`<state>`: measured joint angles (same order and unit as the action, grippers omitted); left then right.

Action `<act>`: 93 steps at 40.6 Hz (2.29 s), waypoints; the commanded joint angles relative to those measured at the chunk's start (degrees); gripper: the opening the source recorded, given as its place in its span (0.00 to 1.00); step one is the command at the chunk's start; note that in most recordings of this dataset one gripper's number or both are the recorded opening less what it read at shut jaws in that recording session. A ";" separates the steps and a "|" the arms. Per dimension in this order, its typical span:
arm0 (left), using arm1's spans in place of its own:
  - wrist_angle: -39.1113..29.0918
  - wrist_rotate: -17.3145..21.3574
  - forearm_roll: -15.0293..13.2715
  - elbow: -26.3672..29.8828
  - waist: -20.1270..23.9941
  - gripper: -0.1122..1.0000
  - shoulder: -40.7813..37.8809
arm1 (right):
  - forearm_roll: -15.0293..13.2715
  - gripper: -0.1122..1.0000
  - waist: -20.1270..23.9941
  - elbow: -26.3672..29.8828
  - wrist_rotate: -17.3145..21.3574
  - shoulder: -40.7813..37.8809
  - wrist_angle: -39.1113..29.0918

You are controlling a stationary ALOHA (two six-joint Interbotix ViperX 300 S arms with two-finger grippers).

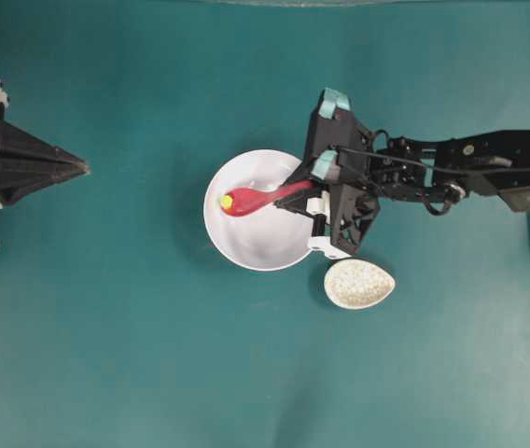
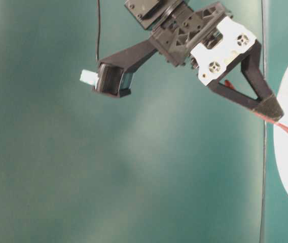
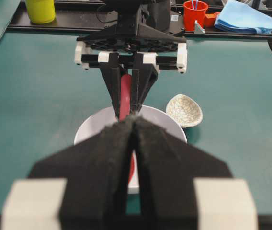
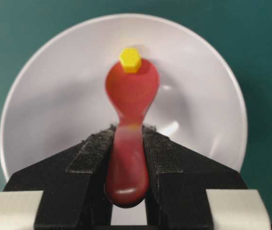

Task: Scoop the yellow hexagonal prism block from the bowl with a spoon using the right arm.
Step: 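Tilt and lift the spoon with the yellow block resting on it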

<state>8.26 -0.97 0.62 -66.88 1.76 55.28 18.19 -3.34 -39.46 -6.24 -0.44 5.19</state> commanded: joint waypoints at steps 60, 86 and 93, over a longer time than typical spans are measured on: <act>0.62 -0.09 0.18 1.49 0.18 0.11 -0.26 | -0.18 0.31 4.22 -13.36 3.25 12.57 27.33; 0.70 -0.18 0.18 1.49 0.18 0.11 -0.35 | -0.88 0.31 6.06 -17.40 3.25 16.17 32.34; 0.70 -0.18 0.18 1.49 0.18 0.11 -0.35 | -0.88 0.31 6.59 -18.37 3.16 16.44 34.28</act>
<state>8.35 -1.05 0.62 -66.88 1.85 55.28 17.49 2.81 -58.10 -2.99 14.59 37.97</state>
